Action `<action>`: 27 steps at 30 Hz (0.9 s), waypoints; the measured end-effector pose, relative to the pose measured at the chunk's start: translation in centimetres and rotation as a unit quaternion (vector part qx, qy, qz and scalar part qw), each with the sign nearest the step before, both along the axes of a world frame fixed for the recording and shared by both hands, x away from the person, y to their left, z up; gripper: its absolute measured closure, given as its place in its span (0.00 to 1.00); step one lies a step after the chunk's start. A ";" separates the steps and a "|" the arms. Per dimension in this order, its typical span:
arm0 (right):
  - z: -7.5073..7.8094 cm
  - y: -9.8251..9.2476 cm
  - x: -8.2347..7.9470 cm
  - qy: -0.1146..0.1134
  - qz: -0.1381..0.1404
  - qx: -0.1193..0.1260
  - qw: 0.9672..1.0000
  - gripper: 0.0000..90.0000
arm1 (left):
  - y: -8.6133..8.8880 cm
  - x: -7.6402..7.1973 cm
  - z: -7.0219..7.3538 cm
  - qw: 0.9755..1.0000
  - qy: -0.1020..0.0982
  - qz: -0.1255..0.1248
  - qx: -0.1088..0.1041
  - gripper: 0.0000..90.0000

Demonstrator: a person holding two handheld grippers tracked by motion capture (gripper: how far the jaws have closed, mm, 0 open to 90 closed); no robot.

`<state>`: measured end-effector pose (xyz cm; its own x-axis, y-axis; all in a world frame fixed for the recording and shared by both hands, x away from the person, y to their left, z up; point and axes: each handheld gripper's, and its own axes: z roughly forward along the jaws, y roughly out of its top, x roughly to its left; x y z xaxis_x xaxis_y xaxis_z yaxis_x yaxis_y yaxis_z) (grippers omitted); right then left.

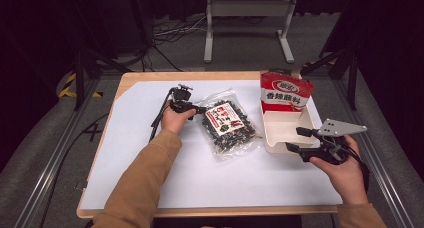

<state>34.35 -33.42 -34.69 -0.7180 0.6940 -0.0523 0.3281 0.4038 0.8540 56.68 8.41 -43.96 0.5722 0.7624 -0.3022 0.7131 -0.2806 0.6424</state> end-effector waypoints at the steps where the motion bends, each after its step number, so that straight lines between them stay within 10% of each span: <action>1: 0.0 0.0 0.0 0.001 0.000 0.002 1.000 0.37 | 0.0 0.0 0.0 1.000 0.003 0.000 -0.004 0.28; 17: 0.2 0.1 0.1 -0.002 0.002 0.008 1.000 0.36 | -1.7 -0.7 0.7 0.998 0.009 0.009 0.058 0.40; 27: 0.3 0.0 0.0 -0.004 0.001 0.009 1.000 0.36 | -2.3 -1.0 0.9 0.998 0.029 0.010 0.050 0.64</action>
<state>34.34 -33.41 -34.42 -0.7197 0.6929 -0.0447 0.3207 0.3889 0.8637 55.69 6.12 -43.07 0.5412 0.8012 -0.2554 0.7538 -0.3277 0.5695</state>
